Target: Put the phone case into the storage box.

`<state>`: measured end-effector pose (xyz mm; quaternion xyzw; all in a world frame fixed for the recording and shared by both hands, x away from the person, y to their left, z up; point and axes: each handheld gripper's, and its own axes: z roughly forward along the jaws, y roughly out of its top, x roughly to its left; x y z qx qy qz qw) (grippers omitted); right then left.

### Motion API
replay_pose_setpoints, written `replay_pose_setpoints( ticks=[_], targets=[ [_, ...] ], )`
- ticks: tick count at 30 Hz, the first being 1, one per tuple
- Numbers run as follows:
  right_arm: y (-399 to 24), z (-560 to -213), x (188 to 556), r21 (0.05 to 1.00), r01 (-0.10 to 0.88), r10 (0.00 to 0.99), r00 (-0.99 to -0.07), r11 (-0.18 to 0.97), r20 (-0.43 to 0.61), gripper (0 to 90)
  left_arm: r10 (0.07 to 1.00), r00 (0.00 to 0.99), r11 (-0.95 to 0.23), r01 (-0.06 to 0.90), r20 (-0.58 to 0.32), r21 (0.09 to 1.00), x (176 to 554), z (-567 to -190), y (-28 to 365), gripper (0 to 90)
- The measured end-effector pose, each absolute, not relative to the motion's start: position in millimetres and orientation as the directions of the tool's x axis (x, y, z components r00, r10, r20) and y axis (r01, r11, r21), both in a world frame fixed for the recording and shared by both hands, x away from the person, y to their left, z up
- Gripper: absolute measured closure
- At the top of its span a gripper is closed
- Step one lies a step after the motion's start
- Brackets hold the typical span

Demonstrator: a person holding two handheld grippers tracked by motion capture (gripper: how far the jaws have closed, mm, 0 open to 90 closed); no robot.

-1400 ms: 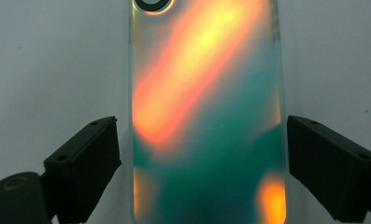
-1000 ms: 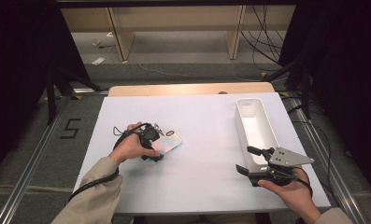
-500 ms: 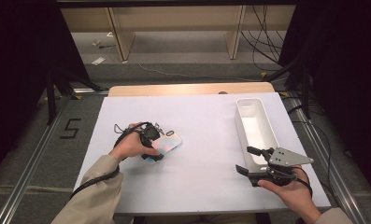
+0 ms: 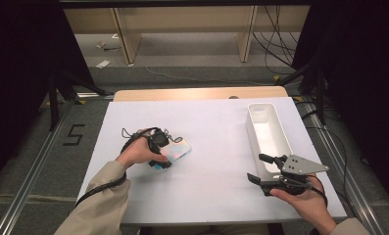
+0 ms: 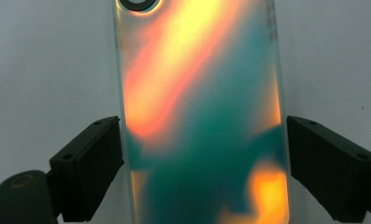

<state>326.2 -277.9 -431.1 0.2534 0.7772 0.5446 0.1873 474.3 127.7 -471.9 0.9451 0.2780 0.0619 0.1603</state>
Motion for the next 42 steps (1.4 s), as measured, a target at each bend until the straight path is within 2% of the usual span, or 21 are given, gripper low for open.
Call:
replay_pose_setpoints(
  ticks=[42],
  targets=[
    [-277.9, -431.1, 325.6, 0.940, 0.188, 0.594, -0.804, 0.284, -0.019, 23.0, 0.595, 0.804, -0.756, 0.566, -0.015, 0.329, 475.7, -471.1, 130.1, 16.8]
  ],
)
